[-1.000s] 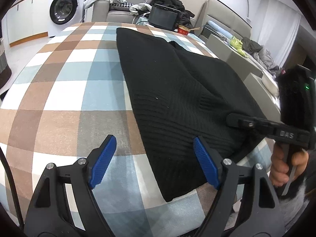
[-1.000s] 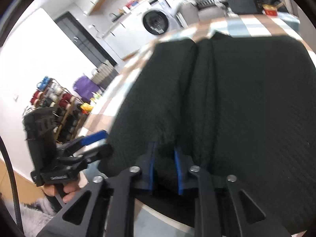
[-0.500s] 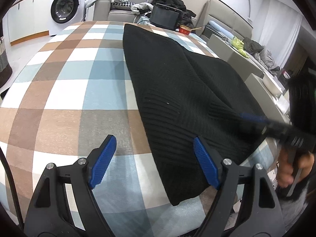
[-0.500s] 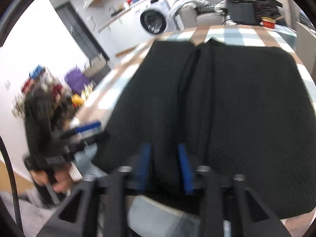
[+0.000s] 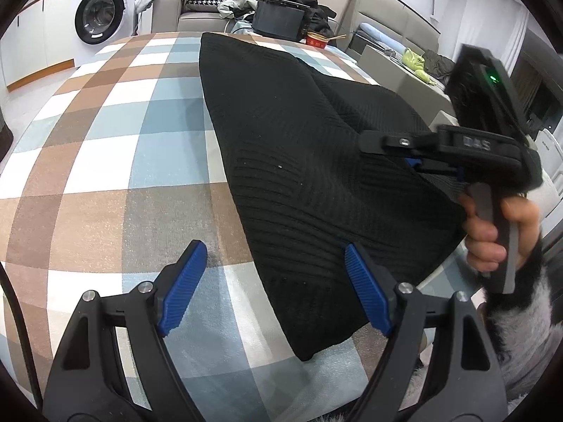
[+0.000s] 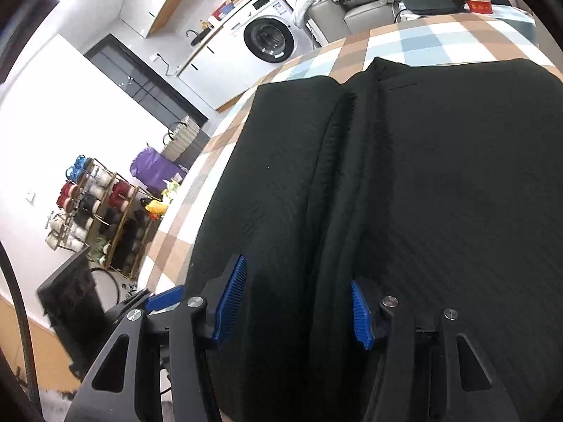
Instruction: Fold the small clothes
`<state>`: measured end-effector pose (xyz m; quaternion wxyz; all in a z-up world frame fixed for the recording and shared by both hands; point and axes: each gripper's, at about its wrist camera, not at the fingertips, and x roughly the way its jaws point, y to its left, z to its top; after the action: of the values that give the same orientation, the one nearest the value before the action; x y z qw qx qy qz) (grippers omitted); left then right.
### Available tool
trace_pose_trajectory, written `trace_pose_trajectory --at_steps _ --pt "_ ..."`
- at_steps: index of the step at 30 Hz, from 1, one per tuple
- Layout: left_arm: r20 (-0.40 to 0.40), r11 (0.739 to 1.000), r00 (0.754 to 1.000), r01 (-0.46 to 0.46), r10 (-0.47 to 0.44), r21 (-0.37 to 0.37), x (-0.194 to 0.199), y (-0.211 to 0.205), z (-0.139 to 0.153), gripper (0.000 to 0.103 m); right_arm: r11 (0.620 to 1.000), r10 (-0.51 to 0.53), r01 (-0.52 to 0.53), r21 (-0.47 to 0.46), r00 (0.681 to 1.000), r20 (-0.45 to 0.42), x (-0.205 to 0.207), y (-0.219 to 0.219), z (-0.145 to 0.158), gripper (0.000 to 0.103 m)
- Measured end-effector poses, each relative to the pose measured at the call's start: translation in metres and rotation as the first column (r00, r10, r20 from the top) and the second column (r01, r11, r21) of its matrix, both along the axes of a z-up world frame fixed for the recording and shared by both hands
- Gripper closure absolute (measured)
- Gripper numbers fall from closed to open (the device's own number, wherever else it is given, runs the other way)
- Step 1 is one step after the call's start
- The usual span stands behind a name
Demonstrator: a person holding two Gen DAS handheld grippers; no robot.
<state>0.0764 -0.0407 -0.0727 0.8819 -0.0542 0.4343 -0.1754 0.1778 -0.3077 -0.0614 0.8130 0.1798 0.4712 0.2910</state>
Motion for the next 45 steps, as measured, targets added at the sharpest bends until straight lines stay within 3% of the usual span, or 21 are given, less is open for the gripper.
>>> trace_pose_trajectory --at_steps 2,6,12,17,20,24,25,28,32,39,41,45 --pt "0.001 1.0 1.0 0.001 -0.001 -0.001 0.0 0.0 0.0 0.024 1.0 -0.005 0.005 -0.013 1.0 0.002 0.009 0.005 -0.001 0.049" --pt "-0.001 1.0 1.0 0.0 0.0 -0.003 0.002 0.003 0.0 0.024 0.988 0.007 0.002 -0.155 0.998 0.056 0.004 0.015 -0.001 0.085" --pt "0.016 0.998 0.999 -0.039 0.04 -0.039 0.002 0.013 0.007 0.024 0.978 0.029 0.014 -0.208 0.979 0.202 -0.012 0.022 0.025 0.093" --pt "0.02 0.989 0.996 -0.079 0.082 -0.122 0.002 0.028 0.017 0.024 0.97 0.01 0.081 -0.228 0.928 0.374 -0.045 0.001 0.083 0.094" --pt "0.023 0.988 0.996 -0.087 0.091 -0.129 0.003 0.031 0.019 0.024 0.947 -0.054 0.177 -0.27 0.912 0.408 -0.067 -0.033 0.09 0.094" --pt "0.006 0.991 0.997 -0.076 0.077 -0.112 0.007 0.027 0.013 0.024 0.885 -0.206 0.299 -0.357 0.939 0.276 -0.06 -0.084 0.041 0.093" --pt "0.003 0.992 0.997 -0.071 0.072 -0.105 0.009 0.024 0.012 0.024 0.901 -0.234 0.288 -0.324 0.952 0.195 -0.052 -0.095 0.022 0.093" --pt "-0.012 0.994 0.998 -0.055 0.054 -0.093 0.012 0.016 0.008 0.024 0.946 -0.24 0.254 -0.201 0.967 0.089 -0.043 -0.113 0.005 0.091" --pt "-0.03 0.995 1.0 -0.006 0.003 -0.102 0.024 -0.003 0.006 0.024 0.952 -0.247 0.256 -0.17 0.966 0.074 -0.039 -0.122 0.009 0.078" --pt "-0.073 0.993 0.996 0.044 -0.052 -0.107 0.066 -0.043 -0.001 0.025 0.934 -0.281 0.303 -0.187 0.95 0.139 -0.055 -0.14 0.02 0.069" --pt "-0.083 0.993 0.996 0.036 -0.045 -0.11 0.079 -0.053 -0.003 0.029 0.907 -0.328 0.364 -0.213 0.926 0.185 -0.063 -0.151 0.027 0.068" --pt "-0.095 0.996 0.995 0.008 -0.016 -0.083 0.101 -0.067 -0.004 0.056 0.881 -0.388 0.416 -0.227 0.908 0.159 -0.052 -0.17 0.016 0.063"
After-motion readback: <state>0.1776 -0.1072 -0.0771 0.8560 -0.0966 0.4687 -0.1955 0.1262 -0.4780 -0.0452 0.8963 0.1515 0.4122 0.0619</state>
